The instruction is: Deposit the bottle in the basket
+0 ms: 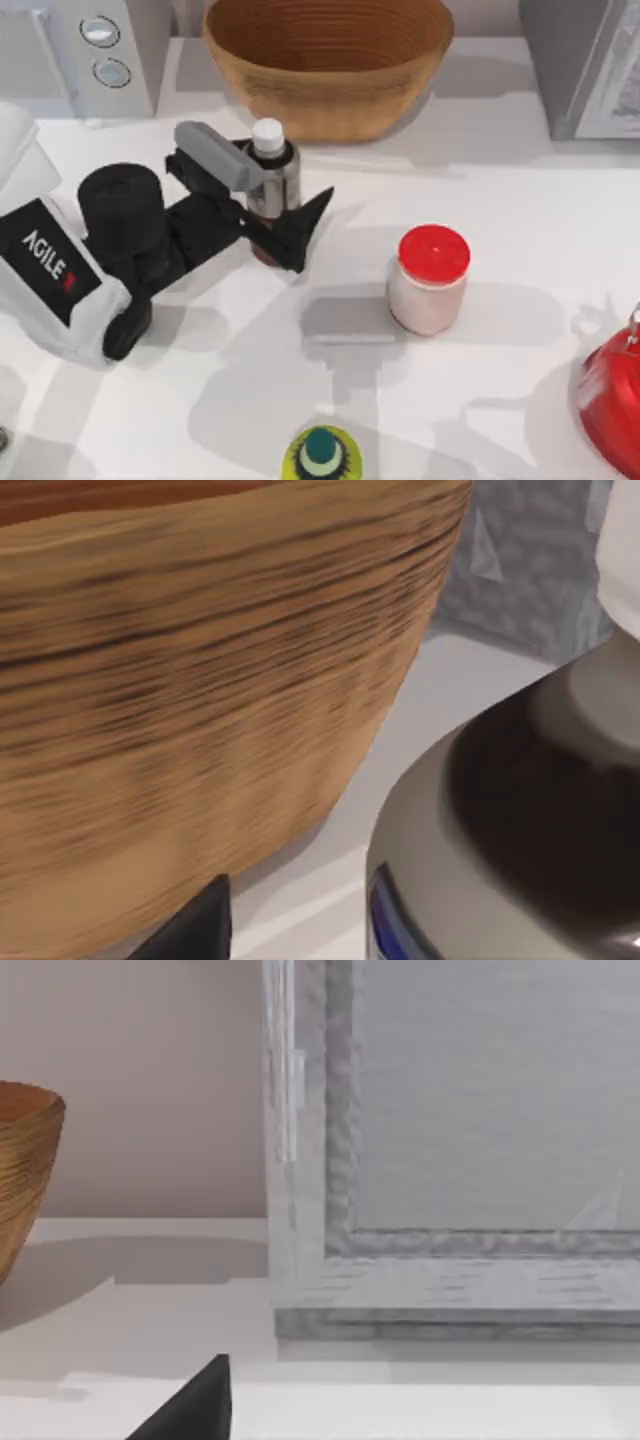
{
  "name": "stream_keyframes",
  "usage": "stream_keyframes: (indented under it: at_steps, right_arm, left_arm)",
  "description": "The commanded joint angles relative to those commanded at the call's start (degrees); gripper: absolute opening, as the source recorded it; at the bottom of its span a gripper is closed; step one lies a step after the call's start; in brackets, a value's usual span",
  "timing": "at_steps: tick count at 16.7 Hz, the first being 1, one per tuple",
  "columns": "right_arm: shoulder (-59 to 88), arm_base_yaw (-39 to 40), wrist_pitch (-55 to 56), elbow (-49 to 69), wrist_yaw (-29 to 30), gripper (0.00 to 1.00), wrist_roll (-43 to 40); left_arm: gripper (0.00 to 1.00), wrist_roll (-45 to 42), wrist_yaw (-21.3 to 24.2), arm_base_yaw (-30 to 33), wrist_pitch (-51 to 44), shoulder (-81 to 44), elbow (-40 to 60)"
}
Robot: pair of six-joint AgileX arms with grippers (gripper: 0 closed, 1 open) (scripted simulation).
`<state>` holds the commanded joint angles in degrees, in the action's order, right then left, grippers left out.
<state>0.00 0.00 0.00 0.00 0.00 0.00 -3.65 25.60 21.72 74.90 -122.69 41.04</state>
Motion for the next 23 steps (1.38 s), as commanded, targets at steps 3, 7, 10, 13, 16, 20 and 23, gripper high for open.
stream_keyframes:
  at_steps: [3,7,10,13,16,20,23]
  right_arm:
    - [0.00,0.00,0.00,0.00,0.00,1.00,0.00]
    - [0.00,0.00,0.00,0.00,0.00,1.00,0.00]
    - [0.00,0.00,0.00,0.00,0.00,1.00,0.00]
    - [0.00,0.00,0.00,0.00,0.00,1.00,0.00]
    - [0.00,0.00,0.00,0.00,0.00,1.00,0.00]
    - [0.00,0.00,0.00,0.00,0.00,1.00,0.00]
    - [0.00,0.00,0.00,0.00,0.00,1.00,0.00]
  left_arm:
    - [0.85,0.00,0.00,0.00,0.00,0.00,0.00]
    - [0.55,0.00,0.00,0.00,0.00,0.00,0.00]
    - [0.32,0.00,0.00,0.00,0.00,0.00,0.00]
    - [0.10,0.00,0.00,0.00,0.00,0.00,0.00]
    - [0.00,0.00,0.00,0.00,0.00,0.00,0.00]
    - [0.00,0.00,0.00,0.00,0.00,0.00,0.00]
    - [0.00,-0.06,0.00,0.02,-0.02,0.06,-0.07]
